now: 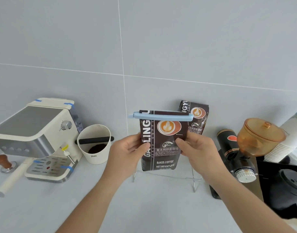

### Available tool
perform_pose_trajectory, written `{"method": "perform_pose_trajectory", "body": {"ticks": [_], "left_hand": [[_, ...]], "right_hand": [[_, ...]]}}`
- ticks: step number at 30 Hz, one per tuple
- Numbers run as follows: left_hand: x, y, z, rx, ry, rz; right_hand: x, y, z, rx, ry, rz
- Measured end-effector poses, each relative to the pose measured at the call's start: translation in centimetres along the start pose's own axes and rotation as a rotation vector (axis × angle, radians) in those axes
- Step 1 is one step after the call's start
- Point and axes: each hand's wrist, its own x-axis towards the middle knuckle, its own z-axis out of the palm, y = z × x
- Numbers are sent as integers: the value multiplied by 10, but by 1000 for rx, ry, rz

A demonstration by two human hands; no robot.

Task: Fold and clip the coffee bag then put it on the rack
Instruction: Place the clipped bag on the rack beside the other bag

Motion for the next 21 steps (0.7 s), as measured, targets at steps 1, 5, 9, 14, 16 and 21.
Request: {"method": "perform_pose_trajectory", "body": {"ticks": [1, 5, 9, 14, 16, 21], "left_hand": [[8, 0, 0, 0, 0, 8], [39, -5, 2, 17, -9, 17], [72, -16, 3, 97, -14, 21], [106, -33, 6, 138, -15, -29], [115, -41, 7, 151, -19, -47], [133, -55, 10, 159, -37, -77]], "right_hand": [[7, -1, 1, 0, 4, -2], [39, 2, 5, -21, 18, 9], [69, 11, 10, -11, 33, 44], [104, 31, 16, 9, 50, 130], [114, 40, 18, 9, 51, 154], [133, 56, 19, -10, 80, 200]]}}
